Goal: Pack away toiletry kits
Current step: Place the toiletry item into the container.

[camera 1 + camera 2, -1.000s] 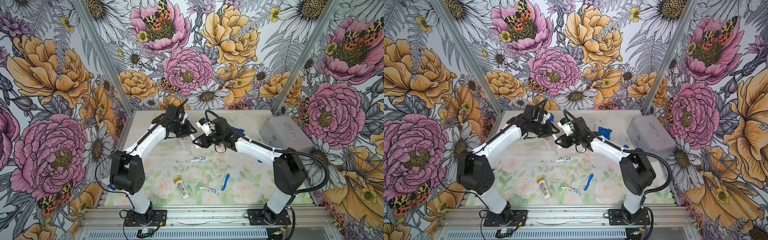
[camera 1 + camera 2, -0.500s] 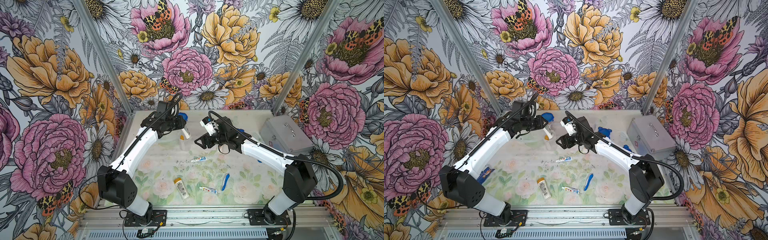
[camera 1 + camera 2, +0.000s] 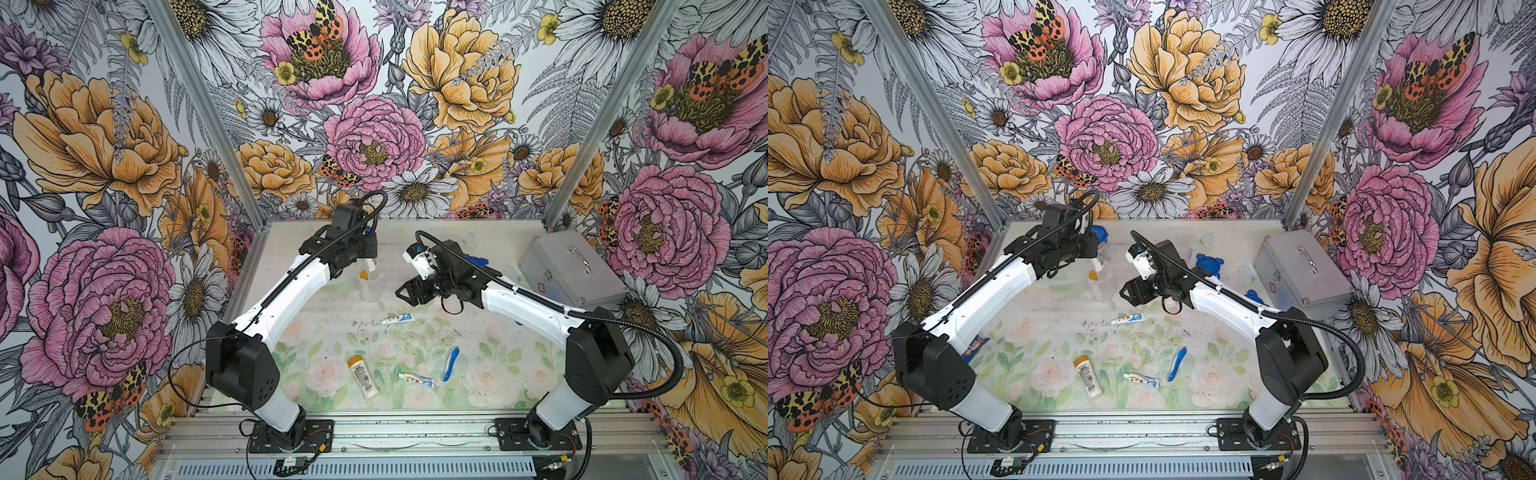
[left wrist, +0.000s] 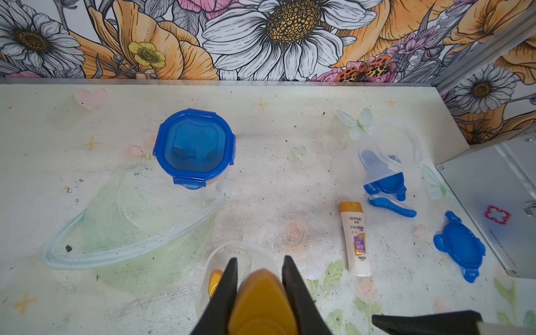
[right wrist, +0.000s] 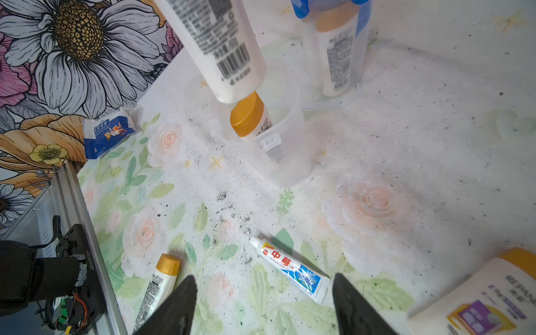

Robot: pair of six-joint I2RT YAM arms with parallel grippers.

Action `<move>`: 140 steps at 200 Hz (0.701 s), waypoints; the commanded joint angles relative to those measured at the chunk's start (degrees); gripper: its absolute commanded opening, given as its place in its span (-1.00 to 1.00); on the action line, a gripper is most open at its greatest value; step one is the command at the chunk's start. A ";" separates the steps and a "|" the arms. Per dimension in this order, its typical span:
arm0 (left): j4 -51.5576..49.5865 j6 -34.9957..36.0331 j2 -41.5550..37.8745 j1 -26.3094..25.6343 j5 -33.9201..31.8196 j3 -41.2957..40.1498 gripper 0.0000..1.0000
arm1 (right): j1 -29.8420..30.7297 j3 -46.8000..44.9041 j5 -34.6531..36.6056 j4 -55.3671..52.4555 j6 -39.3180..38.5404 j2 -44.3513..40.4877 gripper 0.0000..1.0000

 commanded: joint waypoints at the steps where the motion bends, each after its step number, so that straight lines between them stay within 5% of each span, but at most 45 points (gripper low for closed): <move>1: 3.75 2.49 1.76 -1.88 -4.00 -1.17 -0.86 | -0.59 0.88 2.16 -2.65 -1.45 2.40 0.45; 90: 5.91 1.12 4.62 -3.38 -5.05 -4.69 -0.80 | 0.09 4.33 -5.80 -3.29 -4.40 10.33 0.54; 140: 7.02 -0.25 4.84 -3.18 -4.60 -7.00 -0.55 | 1.07 6.77 -4.47 -3.27 -7.20 15.73 0.57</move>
